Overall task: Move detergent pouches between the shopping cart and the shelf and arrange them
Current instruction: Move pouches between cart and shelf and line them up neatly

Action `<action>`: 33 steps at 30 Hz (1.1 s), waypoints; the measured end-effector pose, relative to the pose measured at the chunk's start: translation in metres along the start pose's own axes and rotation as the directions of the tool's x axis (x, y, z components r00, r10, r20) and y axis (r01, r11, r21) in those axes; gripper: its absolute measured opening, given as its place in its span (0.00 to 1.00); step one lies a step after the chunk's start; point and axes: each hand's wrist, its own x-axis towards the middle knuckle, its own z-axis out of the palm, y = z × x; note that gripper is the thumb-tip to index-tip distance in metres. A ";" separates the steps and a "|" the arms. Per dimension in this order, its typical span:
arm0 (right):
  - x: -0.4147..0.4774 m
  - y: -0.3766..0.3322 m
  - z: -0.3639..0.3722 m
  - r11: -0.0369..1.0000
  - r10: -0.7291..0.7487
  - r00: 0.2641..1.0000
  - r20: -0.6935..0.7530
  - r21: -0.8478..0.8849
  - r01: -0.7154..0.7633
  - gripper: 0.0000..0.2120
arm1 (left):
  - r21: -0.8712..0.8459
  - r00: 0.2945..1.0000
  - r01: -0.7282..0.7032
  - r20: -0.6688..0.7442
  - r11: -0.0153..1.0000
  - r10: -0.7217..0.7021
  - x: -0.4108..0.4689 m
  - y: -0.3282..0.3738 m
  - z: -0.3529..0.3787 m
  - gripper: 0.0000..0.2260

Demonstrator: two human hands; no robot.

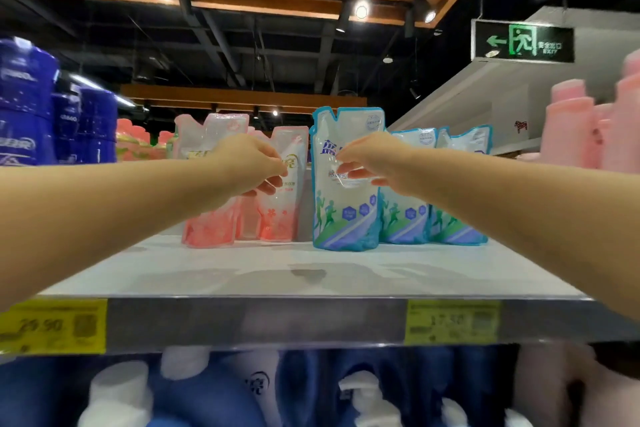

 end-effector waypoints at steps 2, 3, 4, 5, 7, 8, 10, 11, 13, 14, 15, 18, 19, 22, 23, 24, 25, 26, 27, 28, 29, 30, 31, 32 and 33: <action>-0.023 0.001 -0.009 1.000 -0.006 1.000 -0.013 -0.013 0.006 0.14 | -0.002 1.000 0.002 0.003 1.000 -0.002 -0.017 0.009 0.001 0.04; -0.035 0.001 -0.013 0.999 -0.014 1.000 -0.023 -0.038 0.013 0.14 | 0.001 1.000 -0.001 0.007 1.000 0.001 -0.025 0.012 0.000 0.04; -0.047 -0.001 -0.018 0.998 -0.020 0.999 -0.037 -0.060 0.017 0.14 | 0.006 1.000 -0.010 0.012 1.000 0.010 -0.033 0.016 0.000 0.04; -0.059 -0.003 -0.023 0.997 -0.022 0.999 -0.048 -0.078 0.018 0.14 | 0.014 1.000 -0.023 0.019 1.000 0.023 -0.040 0.020 -0.001 0.05; -0.080 -0.009 -0.037 0.995 -0.018 0.997 -0.071 -0.099 0.011 0.14 | 0.032 0.998 -0.055 0.036 0.998 0.054 -0.055 0.028 -0.004 0.05; -0.089 -0.012 -0.044 0.994 -0.015 0.997 -0.082 -0.106 0.006 0.14 | 0.034 0.997 -0.067 0.047 0.997 0.065 -0.061 0.032 -0.006 0.05; -0.105 -0.013 -0.059 0.991 -0.002 0.995 -0.104 -0.131 -0.011 0.14 | 0.036 0.994 -0.082 0.075 0.996 0.079 -0.073 0.039 -0.009 0.05; -0.111 -0.012 -0.065 0.988 0.011 0.993 -0.119 -0.151 -0.029 0.14 | 0.039 0.993 -0.087 0.082 0.995 0.083 -0.079 0.041 -0.011 0.05; -0.120 -0.008 -0.075 0.983 0.039 0.988 -0.147 -0.170 -0.065 0.14 | 0.018 0.993 -0.085 0.080 0.996 0.083 -0.087 0.045 -0.014 0.05; -0.125 -0.006 -0.078 0.981 0.059 0.986 -0.154 -0.174 -0.085 0.14 | 0.005 0.993 -0.081 0.087 0.997 0.080 -0.092 0.046 -0.014 0.05; -0.129 -0.002 -0.081 0.978 0.078 0.985 -0.153 -0.181 -0.106 0.15 | 0.001 0.992 -0.078 0.100 0.997 0.078 -0.096 0.047 -0.014 0.05; -0.130 0.012 -0.096 0.969 0.115 0.982 -0.152 -0.198 -0.144 0.15 | 0.026 0.989 -0.090 0.122 0.996 0.086 -0.098 0.052 -0.010 0.04; -0.129 0.018 -0.101 0.970 0.122 0.980 -0.156 -0.189 -0.151 0.15 | 0.023 0.989 -0.089 0.120 0.996 0.086 -0.097 0.055 -0.008 0.04; -0.121 0.042 -0.115 0.971 0.153 0.976 -0.157 -0.161 -0.178 0.16 | -0.026 0.991 -0.074 0.109 0.997 0.077 -0.092 0.066 0.007 0.03; -0.116 0.050 -0.120 0.966 0.171 0.974 -0.148 -0.168 -0.195 0.16 | -0.024 0.990 -0.074 0.121 0.997 0.077 -0.088 0.069 0.014 0.03; -0.110 0.060 -0.125 0.962 0.187 0.972 -0.139 -0.174 -0.210 0.17 | -0.006 0.987 -0.083 0.134 0.997 0.083 -0.084 0.070 0.023 0.03; -0.103 0.068 -0.131 0.959 0.198 0.971 -0.135 -0.177 -0.220 0.17 | 0.015 0.985 -0.092 0.147 0.996 0.089 -0.078 0.072 0.032 0.03; -0.095 0.076 -0.138 0.959 0.200 0.971 -0.135 -0.175 -0.222 0.17 | 0.039 0.984 -0.098 0.151 0.994 0.092 -0.071 0.074 0.040 0.02; -0.085 0.083 -0.145 0.961 0.193 0.971 -0.142 -0.174 -0.217 0.17 | 0.062 0.985 -0.097 0.151 0.993 0.087 -0.063 0.076 0.048 0.02; -0.073 0.090 -0.152 0.961 0.183 0.972 -0.150 -0.180 -0.208 0.17 | 0.076 0.986 -0.087 0.148 0.993 0.075 -0.053 0.077 0.056 0.05; -0.062 0.098 -0.157 0.960 0.174 0.973 -0.154 -0.195 -0.203 0.17 | 0.085 0.988 -0.063 0.147 0.994 0.050 -0.044 0.079 0.064 0.08; -0.049 0.103 -0.163 0.957 0.168 0.974 -0.155 -0.211 -0.198 0.17 | 0.100 0.990 -0.041 0.136 0.994 0.027 -0.034 0.082 0.070 0.11; -0.035 0.108 -0.168 0.954 0.162 0.975 -0.152 -0.227 -0.194 0.17 | 0.110 0.993 -0.023 0.119 0.994 0.009 -0.023 0.083 0.076 0.15; -0.021 0.111 -0.172 0.951 0.158 0.978 -0.137 -0.247 -0.188 0.17 | 0.108 0.996 0.003 0.090 0.994 -0.012 -0.012 0.085 0.082 0.19; -0.008 0.114 -0.175 0.944 0.154 0.981 -0.115 -0.275 -0.180 0.18 | 0.102 0.996 0.059 0.057 0.993 -0.065 -0.004 0.086 0.084 0.20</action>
